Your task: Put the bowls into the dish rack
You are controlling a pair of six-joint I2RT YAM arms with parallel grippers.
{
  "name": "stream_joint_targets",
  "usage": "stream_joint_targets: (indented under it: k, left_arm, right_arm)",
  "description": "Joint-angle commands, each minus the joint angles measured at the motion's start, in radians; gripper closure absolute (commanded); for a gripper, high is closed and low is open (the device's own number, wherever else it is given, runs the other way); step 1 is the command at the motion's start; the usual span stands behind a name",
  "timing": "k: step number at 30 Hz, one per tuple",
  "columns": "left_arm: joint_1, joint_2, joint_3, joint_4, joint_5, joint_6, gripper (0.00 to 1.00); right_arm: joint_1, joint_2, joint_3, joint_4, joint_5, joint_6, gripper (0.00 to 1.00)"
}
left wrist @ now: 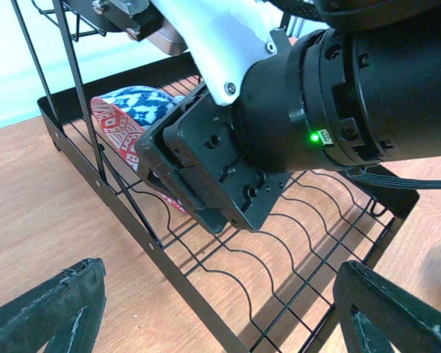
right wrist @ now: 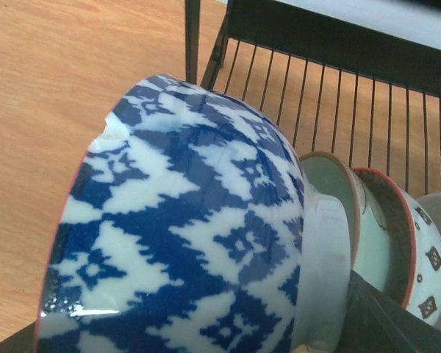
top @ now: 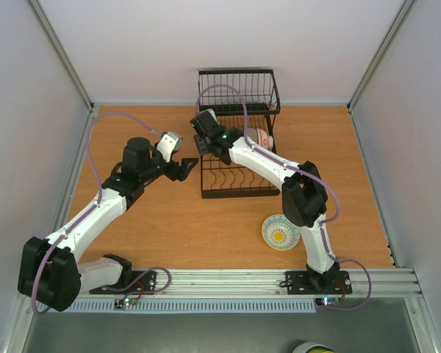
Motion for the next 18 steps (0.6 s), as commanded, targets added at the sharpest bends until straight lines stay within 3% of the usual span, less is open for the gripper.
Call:
stream_joint_targets:
  k: [1,9,18]
  left_arm:
    - [0.002,-0.015,-0.008,0.061,0.010,0.004,0.15]
    - [0.002,-0.012,-0.006,0.060,0.003,0.004,0.15]
    - [0.002,-0.008,-0.006,0.062,0.004,0.006,0.15]
  right_arm:
    - [0.011,0.031,0.063,0.003,0.079,-0.042,0.98]
    - [0.014,0.088,0.098,-0.022,0.125,-0.047,0.99]
    - [0.029,0.060,-0.006,0.021,0.126,-0.028,0.99]
